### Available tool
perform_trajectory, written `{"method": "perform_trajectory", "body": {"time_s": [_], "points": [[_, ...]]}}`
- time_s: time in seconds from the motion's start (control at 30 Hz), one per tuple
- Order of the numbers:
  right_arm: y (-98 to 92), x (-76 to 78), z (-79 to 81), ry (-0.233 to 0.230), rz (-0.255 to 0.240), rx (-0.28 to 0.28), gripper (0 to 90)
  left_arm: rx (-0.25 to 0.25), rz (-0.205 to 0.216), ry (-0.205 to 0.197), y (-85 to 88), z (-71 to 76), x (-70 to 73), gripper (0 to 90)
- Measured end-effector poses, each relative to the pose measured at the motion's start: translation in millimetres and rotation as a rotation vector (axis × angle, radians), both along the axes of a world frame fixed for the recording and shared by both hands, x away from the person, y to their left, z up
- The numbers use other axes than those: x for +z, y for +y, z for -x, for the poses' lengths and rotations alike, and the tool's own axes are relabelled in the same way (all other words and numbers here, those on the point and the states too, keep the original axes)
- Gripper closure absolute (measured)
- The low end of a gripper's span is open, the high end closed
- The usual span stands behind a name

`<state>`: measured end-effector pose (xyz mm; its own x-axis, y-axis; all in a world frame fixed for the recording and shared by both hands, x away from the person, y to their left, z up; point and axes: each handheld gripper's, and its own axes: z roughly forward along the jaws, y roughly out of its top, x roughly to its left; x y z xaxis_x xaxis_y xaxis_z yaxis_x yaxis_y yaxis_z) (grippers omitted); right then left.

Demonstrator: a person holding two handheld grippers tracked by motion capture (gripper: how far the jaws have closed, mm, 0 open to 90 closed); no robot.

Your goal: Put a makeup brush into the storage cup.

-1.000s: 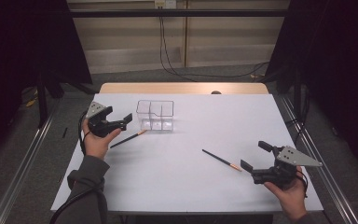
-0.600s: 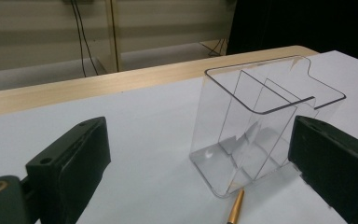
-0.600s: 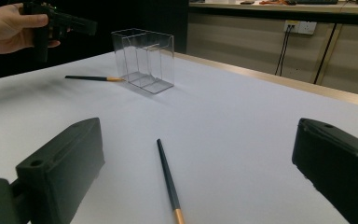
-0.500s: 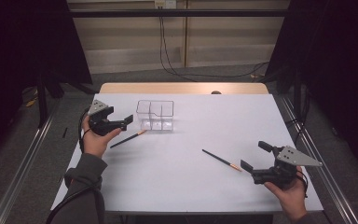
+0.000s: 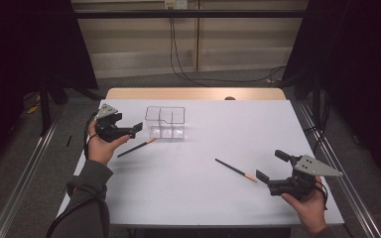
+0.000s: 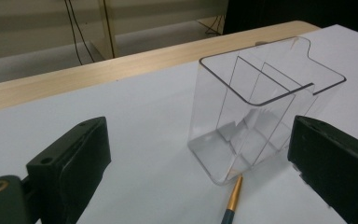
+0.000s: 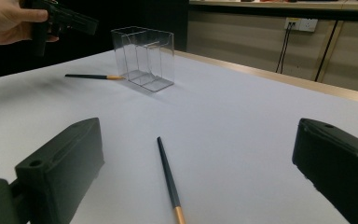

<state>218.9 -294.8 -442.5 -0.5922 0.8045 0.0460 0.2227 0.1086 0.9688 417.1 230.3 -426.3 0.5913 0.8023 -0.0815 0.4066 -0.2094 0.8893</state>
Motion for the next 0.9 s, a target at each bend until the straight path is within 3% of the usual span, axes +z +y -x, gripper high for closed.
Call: {"method": "perform_trajectory", "body": {"time_s": [0.1, 0.27, 0.3, 0.4, 0.43, 0.73, 0.87, 0.9], "points": [[0.1, 0.0, 0.1, 0.001, -0.001, 0.000, 1.3, -0.007, -0.027, 0.007, -0.3, -0.9, 0.9, 5.6], [0.3, -0.2, 0.0, 0.001, 0.003, 0.000, 1.4, -0.018, -0.038, 0.028, -1.9, -2.6, 1.6, 5.6], [0.4, -0.2, 0.1, 0.003, 0.004, -0.002, 1.4, -0.025, -0.063, 0.038, -1.8, -3.2, 2.0, 5.6], [0.4, 0.0, 0.1, -0.001, 0.003, 0.000, 1.4, -0.020, -0.059, 0.045, -3.4, -3.6, 1.6, 5.6], [0.4, 0.1, 0.1, 0.000, 0.003, 0.001, 1.4, -0.038, -0.086, 0.053, -2.8, -4.3, 2.3, 5.6], [0.5, 0.1, 0.0, -0.001, 0.005, 0.001, 1.5, -0.038, -0.100, 0.101, -8.3, -6.7, 0.6, 6.6], [0.4, 0.1, 0.1, 0.000, 0.005, 0.002, 1.4, -0.063, -0.152, 0.119, -7.9, -8.6, 0.5, 6.6], [0.4, 0.1, 0.1, 0.000, 0.005, 0.002, 1.4, -0.059, -0.145, 0.130, -9.0, -8.4, -0.1, 6.6]]}}
